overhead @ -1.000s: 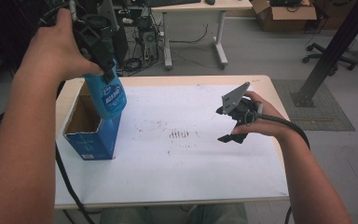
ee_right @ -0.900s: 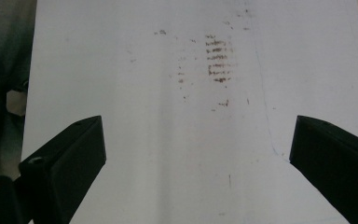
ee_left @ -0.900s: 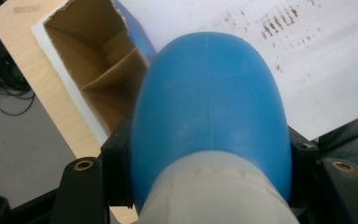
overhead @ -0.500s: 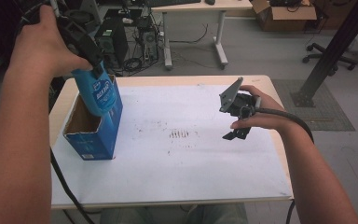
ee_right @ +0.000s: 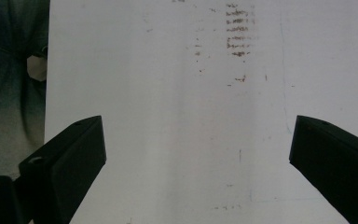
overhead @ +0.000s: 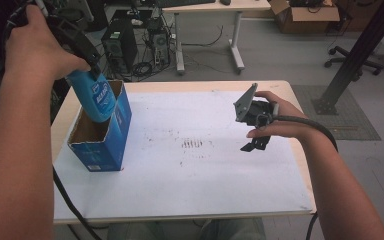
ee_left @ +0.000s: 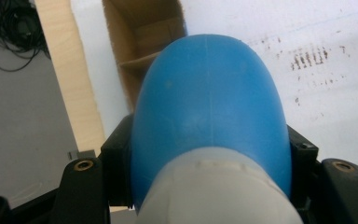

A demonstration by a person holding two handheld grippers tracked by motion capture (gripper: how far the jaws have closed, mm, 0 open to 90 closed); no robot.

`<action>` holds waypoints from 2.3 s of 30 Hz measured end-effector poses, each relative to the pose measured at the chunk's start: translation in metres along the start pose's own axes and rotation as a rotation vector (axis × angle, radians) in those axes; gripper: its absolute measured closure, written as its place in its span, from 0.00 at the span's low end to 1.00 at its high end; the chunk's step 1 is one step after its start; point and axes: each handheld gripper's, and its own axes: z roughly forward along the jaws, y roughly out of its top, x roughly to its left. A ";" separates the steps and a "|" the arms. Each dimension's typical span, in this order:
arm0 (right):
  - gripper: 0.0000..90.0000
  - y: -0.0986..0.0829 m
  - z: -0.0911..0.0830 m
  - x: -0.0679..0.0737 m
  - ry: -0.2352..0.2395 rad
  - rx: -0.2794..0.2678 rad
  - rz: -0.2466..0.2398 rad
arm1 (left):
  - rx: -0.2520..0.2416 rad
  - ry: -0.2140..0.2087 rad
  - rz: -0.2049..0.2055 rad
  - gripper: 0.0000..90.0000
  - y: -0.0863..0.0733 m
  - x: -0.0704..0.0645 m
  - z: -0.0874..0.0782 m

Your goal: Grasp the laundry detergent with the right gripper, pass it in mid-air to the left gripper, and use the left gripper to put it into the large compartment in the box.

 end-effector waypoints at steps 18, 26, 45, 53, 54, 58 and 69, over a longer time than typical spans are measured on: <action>0.04 0.004 0.003 0.006 0.027 0.015 -0.018 | 0.023 0.025 -0.145 0.42 -0.001 0.032 0.016; 0.04 0.004 0.004 0.009 0.033 0.022 -0.017 | 0.039 0.022 -0.182 0.42 -0.003 0.046 0.031; 0.04 0.010 0.008 0.008 0.045 0.035 -0.023 | 0.044 0.026 -0.152 0.42 -0.009 0.037 0.056; 0.04 0.013 0.004 0.006 0.053 0.061 -0.022 | 0.050 0.036 -0.152 0.42 -0.012 0.036 0.070; 0.04 0.014 0.004 0.006 0.054 0.063 -0.024 | 0.049 0.037 -0.152 0.42 -0.013 0.035 0.072; 0.04 0.015 0.002 0.007 0.051 0.064 -0.025 | 0.052 0.027 -0.145 0.42 -0.015 0.032 0.082; 0.04 0.018 -0.001 0.010 0.044 0.062 -0.037 | 0.073 0.053 -0.132 0.42 -0.020 0.026 0.108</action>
